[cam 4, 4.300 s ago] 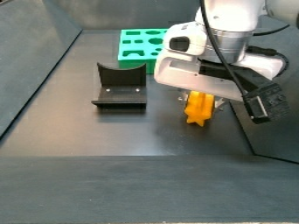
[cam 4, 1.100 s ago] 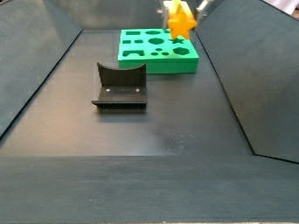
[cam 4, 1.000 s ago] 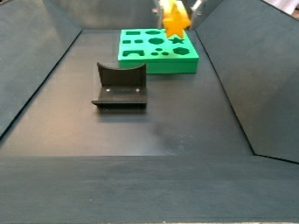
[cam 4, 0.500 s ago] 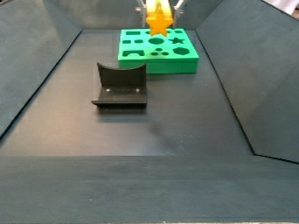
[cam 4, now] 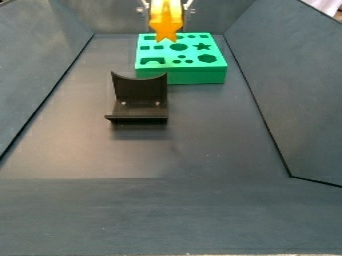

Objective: Pick up the star object. Move up. Place the star object on the fixture. Regrasp the star object. Move to above the board. Insert the star object.
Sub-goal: Place the star object on the fixture.

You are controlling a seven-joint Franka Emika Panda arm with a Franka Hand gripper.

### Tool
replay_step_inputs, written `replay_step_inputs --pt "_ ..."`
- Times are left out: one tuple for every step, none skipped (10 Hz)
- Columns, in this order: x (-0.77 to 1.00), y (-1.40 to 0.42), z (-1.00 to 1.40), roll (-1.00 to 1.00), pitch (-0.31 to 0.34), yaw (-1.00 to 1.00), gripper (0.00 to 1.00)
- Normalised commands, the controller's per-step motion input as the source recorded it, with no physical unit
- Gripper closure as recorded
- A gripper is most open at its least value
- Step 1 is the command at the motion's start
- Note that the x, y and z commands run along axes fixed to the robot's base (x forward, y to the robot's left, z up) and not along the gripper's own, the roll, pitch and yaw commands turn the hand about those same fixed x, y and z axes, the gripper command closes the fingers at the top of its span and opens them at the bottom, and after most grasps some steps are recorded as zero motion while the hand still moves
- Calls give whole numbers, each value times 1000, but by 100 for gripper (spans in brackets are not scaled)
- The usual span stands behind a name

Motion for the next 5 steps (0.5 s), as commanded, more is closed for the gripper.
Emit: replay_step_inputs --pt "841 533 24 -1000 207 -112 100" --pt "758 365 15 -1000 210 -127 100" --pt "647 146 9 -1000 216 -150 100" --pt "567 69 3 -826 179 -149 100" --pt "509 67 1 -701 150 -145 100"
